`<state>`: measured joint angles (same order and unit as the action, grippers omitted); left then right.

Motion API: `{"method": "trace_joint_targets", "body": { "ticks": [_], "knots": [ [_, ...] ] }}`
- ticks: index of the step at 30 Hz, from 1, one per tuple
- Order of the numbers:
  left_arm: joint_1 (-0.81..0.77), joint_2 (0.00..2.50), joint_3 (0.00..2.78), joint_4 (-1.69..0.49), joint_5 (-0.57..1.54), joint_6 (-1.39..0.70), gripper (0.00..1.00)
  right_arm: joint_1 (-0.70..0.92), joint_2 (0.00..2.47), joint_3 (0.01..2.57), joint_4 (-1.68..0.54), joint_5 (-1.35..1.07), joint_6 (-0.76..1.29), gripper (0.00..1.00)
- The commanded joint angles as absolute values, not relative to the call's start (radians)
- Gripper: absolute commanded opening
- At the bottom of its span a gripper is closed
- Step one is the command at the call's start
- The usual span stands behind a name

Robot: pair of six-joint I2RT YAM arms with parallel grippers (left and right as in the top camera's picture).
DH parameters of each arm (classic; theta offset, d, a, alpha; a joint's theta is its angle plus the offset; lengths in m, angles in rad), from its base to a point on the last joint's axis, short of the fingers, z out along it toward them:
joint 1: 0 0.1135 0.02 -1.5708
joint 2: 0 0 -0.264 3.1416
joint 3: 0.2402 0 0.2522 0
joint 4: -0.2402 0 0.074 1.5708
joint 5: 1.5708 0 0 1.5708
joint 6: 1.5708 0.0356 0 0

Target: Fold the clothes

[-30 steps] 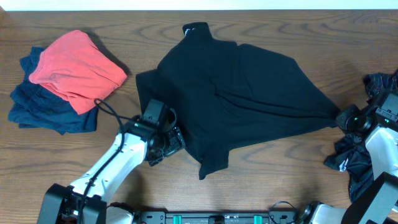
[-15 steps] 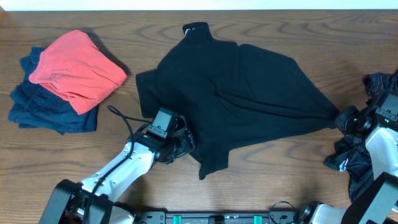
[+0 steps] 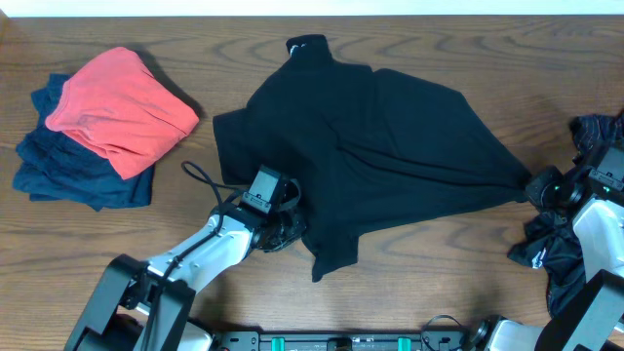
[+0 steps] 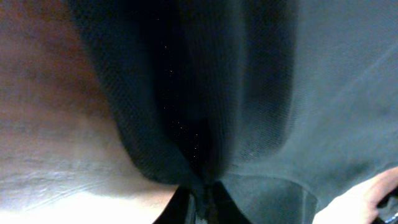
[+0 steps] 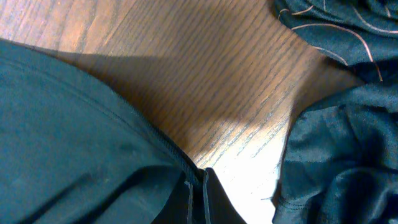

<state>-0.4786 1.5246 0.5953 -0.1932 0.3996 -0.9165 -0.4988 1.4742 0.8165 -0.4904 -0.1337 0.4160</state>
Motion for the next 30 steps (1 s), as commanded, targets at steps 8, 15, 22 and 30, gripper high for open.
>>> {"method": "trace_joint_targets", "body": {
  "ticks": [8,15,22,30],
  "knots": [
    [-0.287,1.289,0.601,-0.590,0.282,-0.722,0.06,-0.496,1.464,0.830,-0.490,-0.108,0.403,0.01],
    [-0.184,1.201,0.601,-0.675,0.243,-0.707,0.13,-0.496,1.464,0.830,-0.491,-0.104,0.403,0.01],
    [-0.187,1.201,0.599,-0.756,0.245,-0.699,0.29,-0.496,1.464,0.830,-0.490,-0.104,0.403,0.01],
    [-0.196,1.201,0.596,-0.751,0.393,-0.709,0.32,-0.496,1.464,0.830,-0.491,-0.105,0.403,0.01]
  ]
}}
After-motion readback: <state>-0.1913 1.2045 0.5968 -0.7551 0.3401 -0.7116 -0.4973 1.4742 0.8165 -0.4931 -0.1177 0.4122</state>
